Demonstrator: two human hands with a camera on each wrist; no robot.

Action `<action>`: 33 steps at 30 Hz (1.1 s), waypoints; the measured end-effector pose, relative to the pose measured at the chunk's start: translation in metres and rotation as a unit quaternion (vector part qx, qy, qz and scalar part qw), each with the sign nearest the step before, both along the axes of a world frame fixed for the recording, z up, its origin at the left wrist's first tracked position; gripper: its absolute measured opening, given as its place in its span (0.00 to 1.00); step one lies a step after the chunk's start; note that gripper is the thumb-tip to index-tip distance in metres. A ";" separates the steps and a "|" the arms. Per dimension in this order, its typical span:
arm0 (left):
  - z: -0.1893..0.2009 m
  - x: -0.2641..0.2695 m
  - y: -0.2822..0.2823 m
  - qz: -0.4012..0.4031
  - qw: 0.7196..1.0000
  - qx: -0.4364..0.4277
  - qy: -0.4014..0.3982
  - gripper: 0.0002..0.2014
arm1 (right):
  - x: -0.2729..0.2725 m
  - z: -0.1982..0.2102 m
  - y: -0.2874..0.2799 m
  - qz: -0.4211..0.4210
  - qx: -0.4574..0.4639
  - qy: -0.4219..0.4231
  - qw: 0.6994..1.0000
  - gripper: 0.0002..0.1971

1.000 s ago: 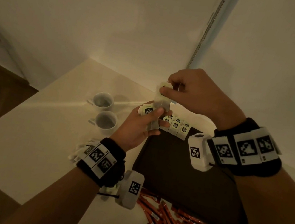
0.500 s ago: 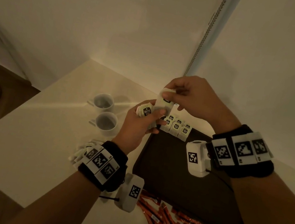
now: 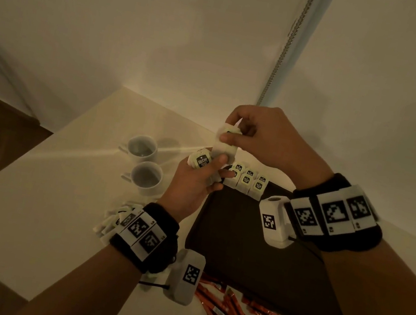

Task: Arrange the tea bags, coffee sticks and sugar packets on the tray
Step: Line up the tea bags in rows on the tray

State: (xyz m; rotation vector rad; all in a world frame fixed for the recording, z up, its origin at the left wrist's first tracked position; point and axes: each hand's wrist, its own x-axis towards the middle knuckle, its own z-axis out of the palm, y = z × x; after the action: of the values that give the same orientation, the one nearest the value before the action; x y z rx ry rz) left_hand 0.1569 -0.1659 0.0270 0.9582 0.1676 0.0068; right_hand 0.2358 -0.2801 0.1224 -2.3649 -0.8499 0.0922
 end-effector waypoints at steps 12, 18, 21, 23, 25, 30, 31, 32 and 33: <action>-0.007 0.002 0.002 -0.006 0.999 -0.006 0.034 0.06 | 0.005 -0.006 -0.007 -0.048 0.055 0.051 0.996 0.05; -0.018 0.007 0.032 0.018 0.990 -0.047 0.130 0.24 | 0.024 -0.059 -0.035 -0.097 -0.015 0.103 0.990 0.09; -0.019 0.012 0.044 0.030 0.989 -0.073 0.122 0.30 | 0.034 -0.111 -0.041 -0.119 -0.064 0.168 0.976 0.09; -0.019 0.014 0.047 0.025 0.991 -0.063 0.111 0.32 | 0.040 -0.145 -0.041 -0.129 -0.088 0.202 0.967 0.09; -0.021 0.016 0.050 0.019 0.993 -0.052 0.106 0.33 | 0.044 -0.173 -0.040 -0.142 -0.101 0.226 0.958 0.10; -0.030 0.018 0.055 0.023 0.993 -0.032 0.113 0.34 | 0.058 -0.214 -0.039 -0.191 -0.065 0.200 0.959 0.07; -0.032 0.019 0.057 0.025 0.992 -0.031 0.116 0.34 | 0.062 -0.218 -0.038 -0.204 -0.058 0.191 0.958 0.06; -0.034 0.019 0.057 0.027 0.992 -0.030 0.118 0.34 | 0.065 -0.220 -0.037 -0.215 -0.055 0.183 0.958 0.06; -0.035 0.020 0.058 0.028 0.992 -0.027 0.121 0.34 | 0.069 -0.223 -0.037 -0.224 -0.055 0.178 0.957 0.06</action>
State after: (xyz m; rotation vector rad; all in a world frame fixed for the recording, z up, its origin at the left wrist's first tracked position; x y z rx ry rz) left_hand 0.1772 -0.1075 -0.0084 0.8984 0.4164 -0.0616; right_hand 0.3050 -0.3167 -0.1003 -2.4778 -0.1336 0.3741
